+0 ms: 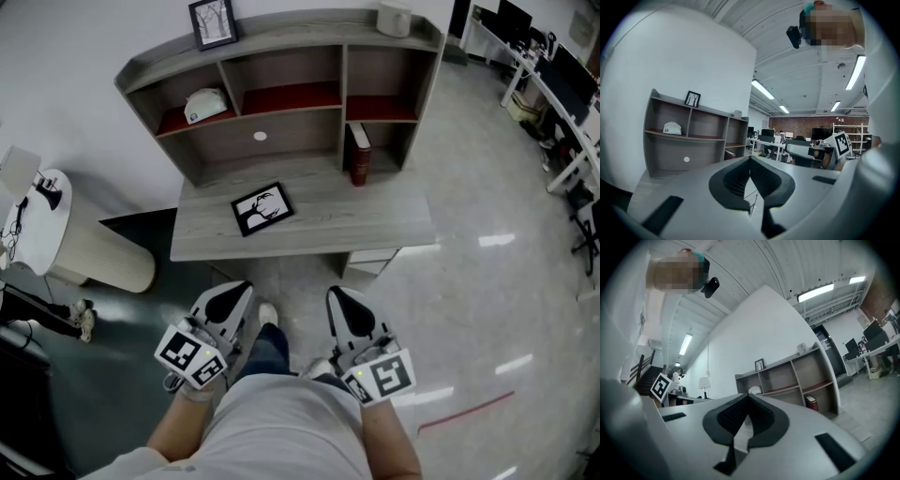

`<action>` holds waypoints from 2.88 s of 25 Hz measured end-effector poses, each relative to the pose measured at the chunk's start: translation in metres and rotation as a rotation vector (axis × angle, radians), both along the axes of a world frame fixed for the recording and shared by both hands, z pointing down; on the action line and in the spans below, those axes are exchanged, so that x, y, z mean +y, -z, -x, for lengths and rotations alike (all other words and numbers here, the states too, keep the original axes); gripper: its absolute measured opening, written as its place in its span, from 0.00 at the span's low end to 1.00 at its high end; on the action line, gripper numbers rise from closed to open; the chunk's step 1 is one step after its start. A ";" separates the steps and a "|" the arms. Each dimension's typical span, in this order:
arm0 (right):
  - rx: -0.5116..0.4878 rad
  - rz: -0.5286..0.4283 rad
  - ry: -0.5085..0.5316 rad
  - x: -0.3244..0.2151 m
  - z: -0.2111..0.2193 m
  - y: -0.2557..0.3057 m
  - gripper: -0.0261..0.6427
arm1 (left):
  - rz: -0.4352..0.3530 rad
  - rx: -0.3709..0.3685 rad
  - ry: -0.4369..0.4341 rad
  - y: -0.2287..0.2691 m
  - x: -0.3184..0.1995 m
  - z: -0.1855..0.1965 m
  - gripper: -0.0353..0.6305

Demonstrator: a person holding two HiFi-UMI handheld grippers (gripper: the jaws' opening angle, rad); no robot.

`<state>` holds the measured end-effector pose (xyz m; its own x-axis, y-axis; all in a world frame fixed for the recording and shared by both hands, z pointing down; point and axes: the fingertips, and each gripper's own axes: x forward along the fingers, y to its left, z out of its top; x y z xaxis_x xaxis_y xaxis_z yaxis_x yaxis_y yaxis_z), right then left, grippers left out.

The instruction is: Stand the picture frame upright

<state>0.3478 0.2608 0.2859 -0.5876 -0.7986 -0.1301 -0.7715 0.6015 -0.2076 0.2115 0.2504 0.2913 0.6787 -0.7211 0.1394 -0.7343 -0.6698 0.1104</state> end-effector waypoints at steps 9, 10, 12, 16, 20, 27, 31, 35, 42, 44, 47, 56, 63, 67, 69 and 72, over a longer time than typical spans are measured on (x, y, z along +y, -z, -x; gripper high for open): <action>-0.020 0.031 -0.059 -0.058 0.010 -0.007 0.06 | 0.023 0.011 -0.019 -0.012 -0.060 0.024 0.08; -0.024 0.036 -0.064 -0.066 0.012 -0.007 0.07 | 0.026 0.014 -0.020 -0.013 -0.069 0.028 0.08; -0.032 0.048 -0.072 -0.083 0.020 -0.009 0.06 | 0.032 0.021 -0.026 -0.013 -0.088 0.036 0.08; -0.016 0.065 -0.078 -0.116 0.037 -0.011 0.07 | 0.041 0.031 -0.041 -0.015 -0.122 0.048 0.08; -0.002 0.078 -0.096 -0.150 0.052 -0.013 0.07 | 0.050 0.041 -0.052 -0.020 -0.154 0.063 0.08; 0.016 0.113 -0.127 -0.206 0.096 -0.012 0.07 | 0.079 0.061 -0.069 -0.021 -0.204 0.112 0.08; 0.042 0.131 -0.140 -0.235 0.121 -0.015 0.07 | 0.109 0.072 -0.071 -0.027 -0.233 0.140 0.08; 0.054 0.146 -0.163 -0.262 0.143 -0.018 0.07 | 0.113 0.067 -0.092 -0.031 -0.257 0.164 0.08; 0.086 0.163 -0.194 -0.300 0.174 -0.024 0.07 | 0.128 0.072 -0.089 -0.038 -0.293 0.208 0.08; 0.102 0.169 -0.191 -0.307 0.184 -0.027 0.07 | 0.131 0.073 -0.090 -0.040 -0.299 0.217 0.08; 0.125 0.181 -0.176 -0.315 0.200 -0.032 0.07 | 0.135 0.078 -0.086 -0.043 -0.306 0.229 0.08; 0.158 0.265 -0.143 -0.331 0.206 -0.061 0.07 | 0.166 0.081 -0.040 -0.051 -0.307 0.244 0.08; 0.211 0.318 -0.080 -0.356 0.205 -0.086 0.07 | 0.173 0.078 0.034 -0.052 -0.313 0.244 0.08; 0.239 0.366 -0.042 -0.374 0.200 -0.107 0.07 | 0.187 0.064 0.086 -0.056 -0.316 0.242 0.08; 0.250 0.408 -0.024 -0.383 0.196 -0.120 0.07 | 0.197 0.060 0.118 -0.059 -0.317 0.241 0.08; 0.277 0.459 0.011 -0.394 0.192 -0.147 0.07 | 0.214 0.051 0.169 -0.067 -0.318 0.241 0.08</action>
<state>0.1560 -0.1330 0.4328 -0.5589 -0.7308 0.3919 -0.8289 0.5050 -0.2405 -0.0294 -0.0681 0.3584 0.5614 -0.7825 0.2693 -0.8234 -0.4959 0.2758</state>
